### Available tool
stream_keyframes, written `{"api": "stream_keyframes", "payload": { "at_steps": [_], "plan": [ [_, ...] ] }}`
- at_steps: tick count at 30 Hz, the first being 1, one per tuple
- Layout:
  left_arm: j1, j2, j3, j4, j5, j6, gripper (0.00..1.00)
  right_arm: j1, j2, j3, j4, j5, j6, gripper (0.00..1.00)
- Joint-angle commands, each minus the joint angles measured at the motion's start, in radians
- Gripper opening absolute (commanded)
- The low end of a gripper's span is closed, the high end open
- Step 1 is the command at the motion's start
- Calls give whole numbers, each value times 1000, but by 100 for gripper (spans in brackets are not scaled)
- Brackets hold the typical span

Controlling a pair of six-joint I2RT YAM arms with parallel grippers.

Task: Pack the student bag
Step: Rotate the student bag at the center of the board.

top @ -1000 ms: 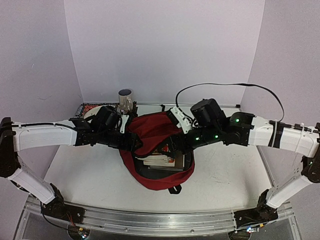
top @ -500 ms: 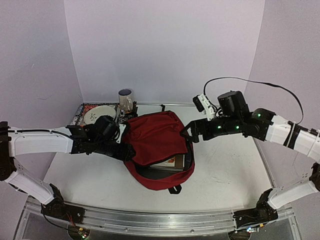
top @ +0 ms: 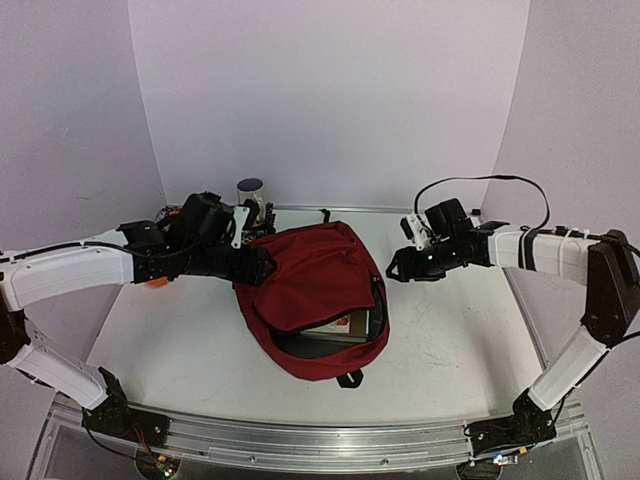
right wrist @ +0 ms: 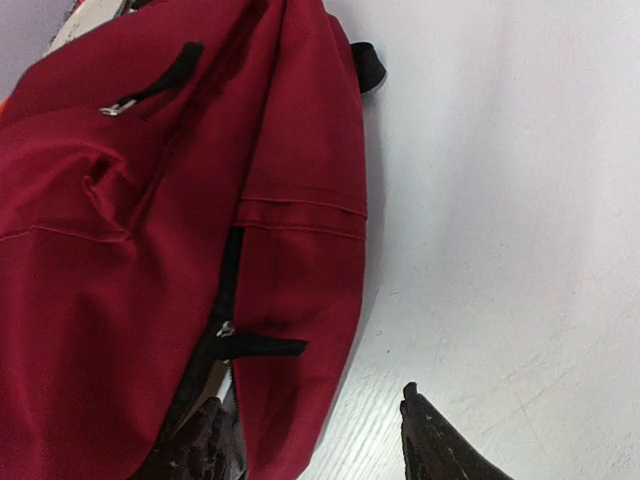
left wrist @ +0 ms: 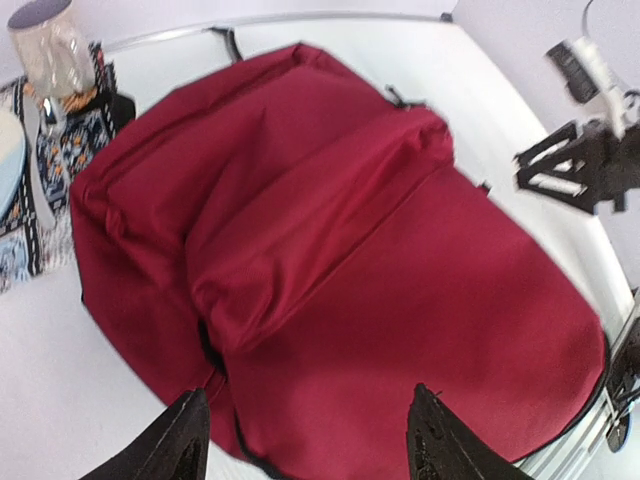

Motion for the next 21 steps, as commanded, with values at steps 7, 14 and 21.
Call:
{"api": "stream_keyframes", "payload": {
  "at_steps": [7,14,21],
  "plan": [
    [6,175,118,12,-15,15,77,3,184,48,43,-65,-91,54],
    [9,216,105,12,-14,-2,79,53,221,109,48,-103,-170,60],
    [24,244,94,12,-26,-2,79,87,247,164,39,-81,-211,60]
  ]
}}
